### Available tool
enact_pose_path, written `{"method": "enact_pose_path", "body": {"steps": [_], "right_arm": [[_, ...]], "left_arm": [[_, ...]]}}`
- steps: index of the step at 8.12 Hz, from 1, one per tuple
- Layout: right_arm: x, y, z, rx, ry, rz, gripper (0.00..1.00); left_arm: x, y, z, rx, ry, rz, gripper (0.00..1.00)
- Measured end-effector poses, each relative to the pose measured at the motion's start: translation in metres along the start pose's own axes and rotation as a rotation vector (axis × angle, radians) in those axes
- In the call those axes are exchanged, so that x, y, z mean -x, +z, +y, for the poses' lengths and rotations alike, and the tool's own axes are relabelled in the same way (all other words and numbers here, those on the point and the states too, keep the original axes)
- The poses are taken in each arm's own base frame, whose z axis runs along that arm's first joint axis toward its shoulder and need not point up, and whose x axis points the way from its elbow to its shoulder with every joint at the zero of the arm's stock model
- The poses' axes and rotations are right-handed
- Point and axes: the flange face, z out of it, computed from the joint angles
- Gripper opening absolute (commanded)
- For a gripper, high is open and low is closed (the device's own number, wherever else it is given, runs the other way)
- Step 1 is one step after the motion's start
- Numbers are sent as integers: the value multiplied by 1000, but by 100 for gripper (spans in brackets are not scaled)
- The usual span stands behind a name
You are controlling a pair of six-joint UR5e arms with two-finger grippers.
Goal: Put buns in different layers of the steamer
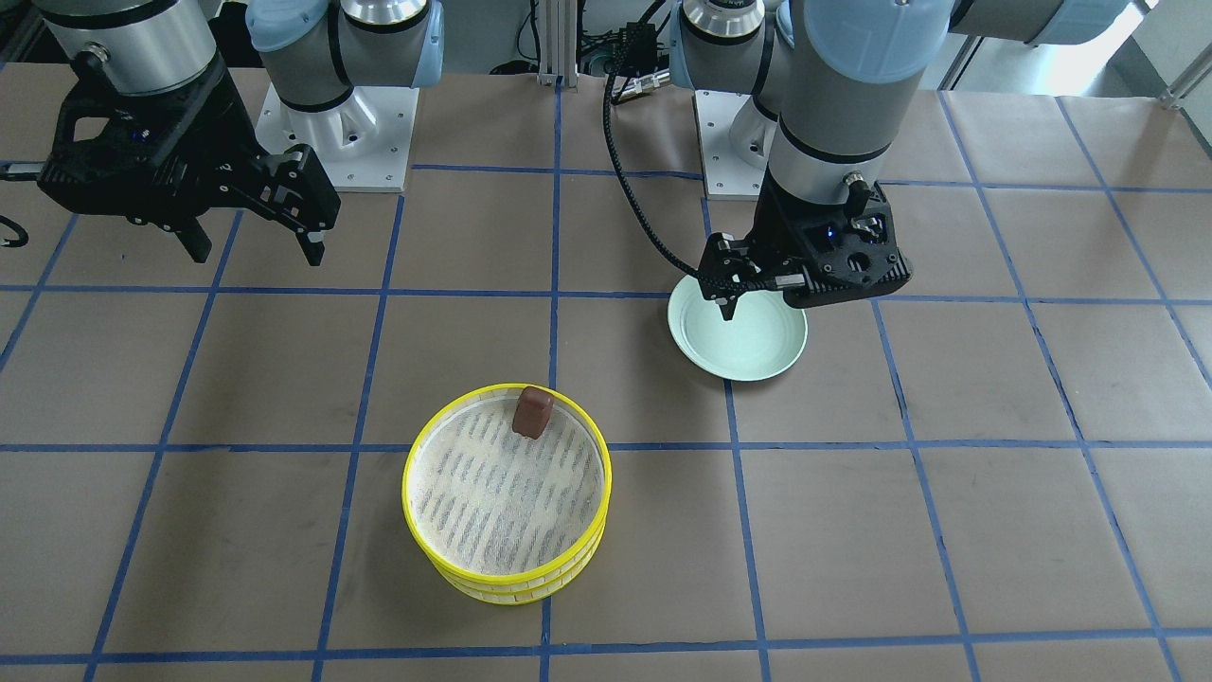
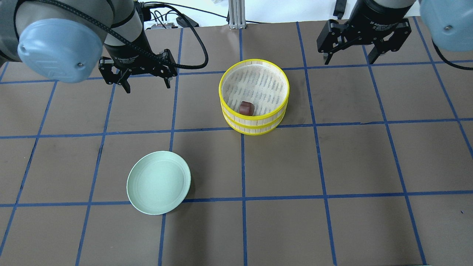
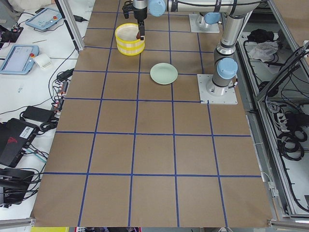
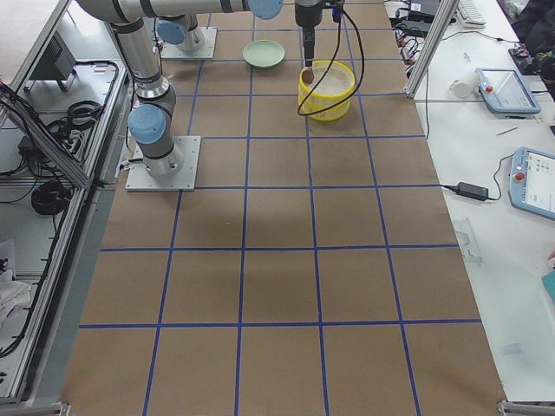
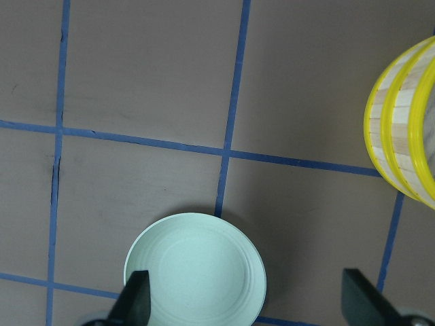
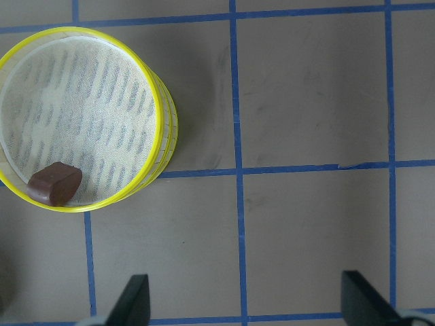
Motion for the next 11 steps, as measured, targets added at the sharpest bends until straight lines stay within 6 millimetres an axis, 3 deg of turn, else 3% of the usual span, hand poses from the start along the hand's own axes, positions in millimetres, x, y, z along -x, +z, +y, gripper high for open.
{"method": "enact_pose_path", "body": {"steps": [2,5,11], "right_arm": [[0,0,0,0,3,0,100],[0,0,0,1,3,1,100],[0,-2,1,-5,1,0,100]], "left_arm": [[3,-7,11,11,73,11,100],[1,-2,16,25,214,46,100],[1,-12,24,3,177,58,100]]}}
